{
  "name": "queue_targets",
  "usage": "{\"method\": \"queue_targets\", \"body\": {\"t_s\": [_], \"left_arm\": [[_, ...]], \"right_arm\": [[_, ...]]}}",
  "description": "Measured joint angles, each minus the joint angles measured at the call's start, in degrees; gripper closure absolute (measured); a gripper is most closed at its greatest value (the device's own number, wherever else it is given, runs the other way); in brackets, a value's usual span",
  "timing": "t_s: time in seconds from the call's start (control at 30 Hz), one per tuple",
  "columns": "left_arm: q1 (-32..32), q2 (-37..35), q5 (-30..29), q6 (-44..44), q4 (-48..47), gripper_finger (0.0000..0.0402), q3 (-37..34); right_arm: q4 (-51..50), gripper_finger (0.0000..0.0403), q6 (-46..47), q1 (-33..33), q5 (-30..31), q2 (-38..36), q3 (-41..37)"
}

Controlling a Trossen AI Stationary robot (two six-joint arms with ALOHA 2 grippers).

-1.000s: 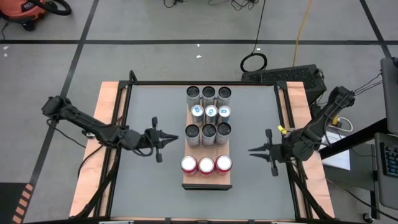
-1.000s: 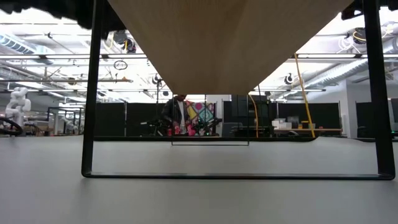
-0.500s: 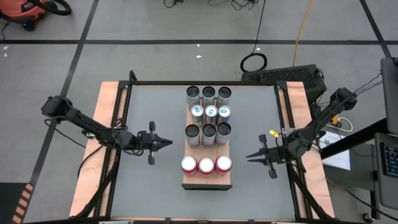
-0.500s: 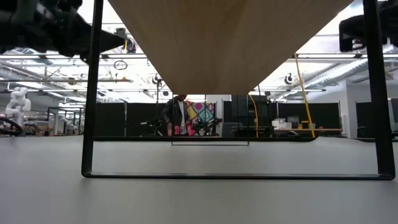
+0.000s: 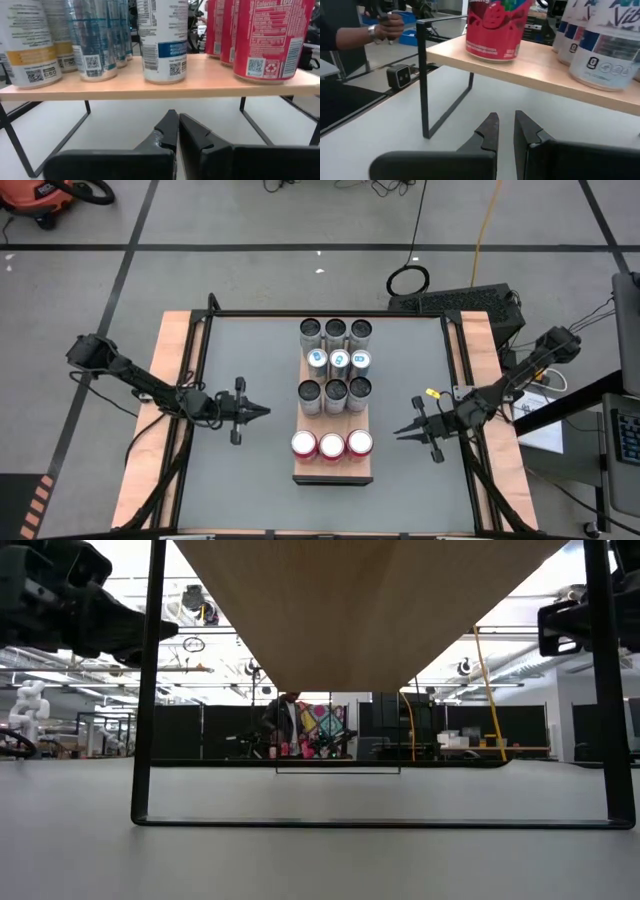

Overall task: Place canned beverage on shelf
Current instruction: Return to Home Position

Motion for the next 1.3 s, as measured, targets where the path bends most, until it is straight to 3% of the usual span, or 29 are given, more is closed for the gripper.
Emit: {"method": "queue_targets", "body": {"t_s": [0.47, 0.7, 1.3], "left_arm": [[0.02, -2.07, -1.94, 1.62, -0.6, 0.0389, -0.21], [0.02, -4.82, -2.02, 3.04, -0.94, 0.0389, -0.23], [0.02, -8.85, -2.12, 2.9, -4.24, 0.0388, -0.28]], "right_arm": [[-2.8, 0.0403, -0.16, -5.57, -7.35, -4.29, -1.05], [-10.75, 0.0403, -0.32, -8.92, -7.47, -11.55, -1.09], [-25.4, 0.0403, -3.31, -16.98, -16.33, -30.43, -1.16]]}}
